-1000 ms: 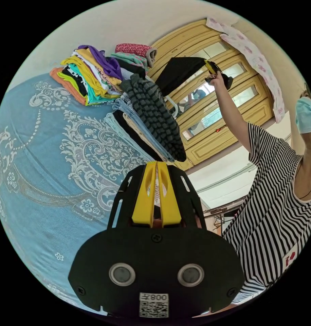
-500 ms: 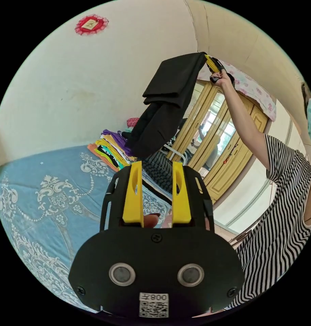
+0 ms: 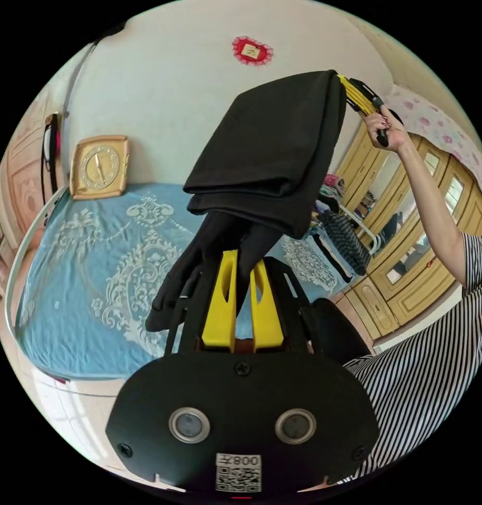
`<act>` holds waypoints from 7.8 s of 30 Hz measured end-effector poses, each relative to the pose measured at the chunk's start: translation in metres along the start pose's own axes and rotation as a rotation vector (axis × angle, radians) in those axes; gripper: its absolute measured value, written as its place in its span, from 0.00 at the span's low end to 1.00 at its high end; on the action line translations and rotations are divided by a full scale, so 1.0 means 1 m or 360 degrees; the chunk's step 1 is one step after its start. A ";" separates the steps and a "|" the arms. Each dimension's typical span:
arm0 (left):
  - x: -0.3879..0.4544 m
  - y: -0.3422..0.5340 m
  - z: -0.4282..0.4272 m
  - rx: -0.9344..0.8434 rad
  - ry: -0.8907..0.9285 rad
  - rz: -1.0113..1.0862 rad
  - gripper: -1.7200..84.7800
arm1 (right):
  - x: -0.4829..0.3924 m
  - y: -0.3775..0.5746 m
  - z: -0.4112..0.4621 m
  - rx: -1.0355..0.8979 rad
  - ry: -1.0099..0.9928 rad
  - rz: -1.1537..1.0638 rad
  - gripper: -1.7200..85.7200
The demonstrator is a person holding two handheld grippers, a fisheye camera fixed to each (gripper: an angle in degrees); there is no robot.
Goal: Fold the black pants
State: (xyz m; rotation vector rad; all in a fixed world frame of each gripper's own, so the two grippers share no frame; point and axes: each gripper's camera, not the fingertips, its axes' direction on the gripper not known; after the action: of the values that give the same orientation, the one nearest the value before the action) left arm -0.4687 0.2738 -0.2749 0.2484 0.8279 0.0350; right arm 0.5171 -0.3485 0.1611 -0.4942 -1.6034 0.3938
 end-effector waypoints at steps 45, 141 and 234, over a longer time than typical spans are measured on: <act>-0.123 -0.179 -0.185 -0.0137 0.0455 -0.0339 0.13 | 0.251 0.075 0.334 -0.1229 0.0909 -0.0085 0.12; -0.098 -0.287 0.107 -0.0993 -0.0194 0.0358 0.16 | 0.417 0.033 0.012 -0.0925 0.1657 0.0681 0.13; -0.217 -0.333 0.099 -0.0808 -0.0447 0.0439 0.10 | 0.543 -0.040 0.033 -0.0329 0.1524 0.1012 0.12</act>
State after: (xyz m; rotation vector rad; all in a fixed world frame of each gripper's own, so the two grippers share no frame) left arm -0.5651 -0.0973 -0.1305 -0.1132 0.4781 0.4536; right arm 0.4502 -0.0914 0.6370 -1.1530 -0.5308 0.3720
